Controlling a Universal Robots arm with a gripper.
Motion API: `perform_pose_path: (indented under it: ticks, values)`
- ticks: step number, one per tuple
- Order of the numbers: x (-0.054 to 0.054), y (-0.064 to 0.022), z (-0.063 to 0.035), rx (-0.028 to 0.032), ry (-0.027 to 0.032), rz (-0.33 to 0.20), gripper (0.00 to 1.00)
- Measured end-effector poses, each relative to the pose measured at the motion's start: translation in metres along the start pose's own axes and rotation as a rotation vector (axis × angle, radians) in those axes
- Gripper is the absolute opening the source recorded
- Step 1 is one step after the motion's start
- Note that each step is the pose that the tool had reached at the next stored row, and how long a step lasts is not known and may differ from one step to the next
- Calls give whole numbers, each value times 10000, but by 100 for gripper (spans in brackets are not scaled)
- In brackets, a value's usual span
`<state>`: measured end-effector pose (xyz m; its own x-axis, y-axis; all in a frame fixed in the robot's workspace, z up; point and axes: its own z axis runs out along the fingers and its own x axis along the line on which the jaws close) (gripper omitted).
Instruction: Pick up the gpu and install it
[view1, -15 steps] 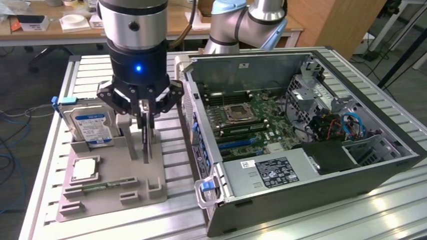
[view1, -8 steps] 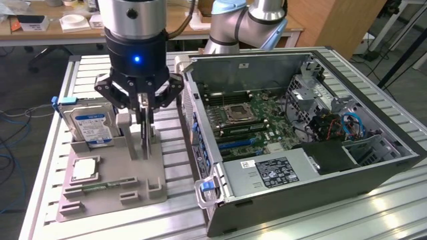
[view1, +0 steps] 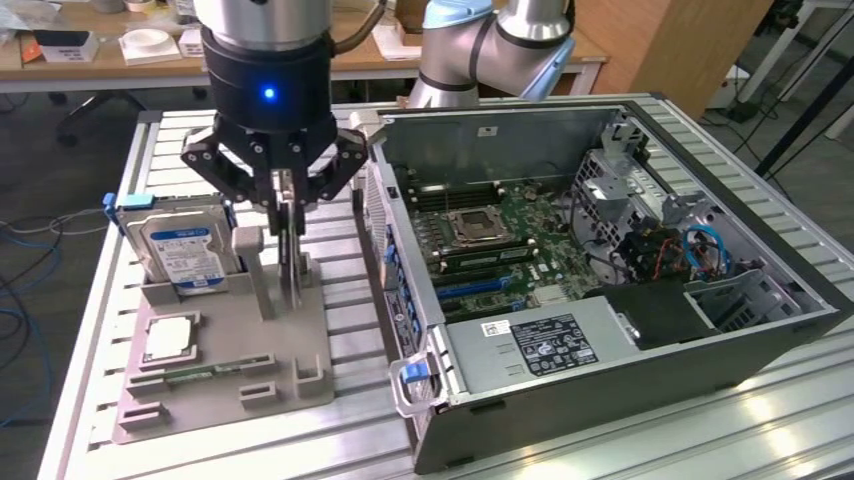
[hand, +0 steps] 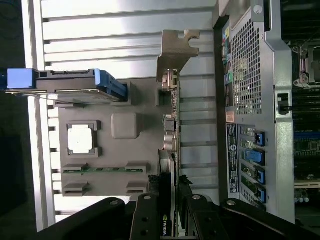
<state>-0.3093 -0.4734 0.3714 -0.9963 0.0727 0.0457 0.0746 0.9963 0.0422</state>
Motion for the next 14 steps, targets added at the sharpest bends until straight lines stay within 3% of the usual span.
perform_pose_path:
  ticks: [14]
  values:
    - [17,12,-282,0,0,-4,26]
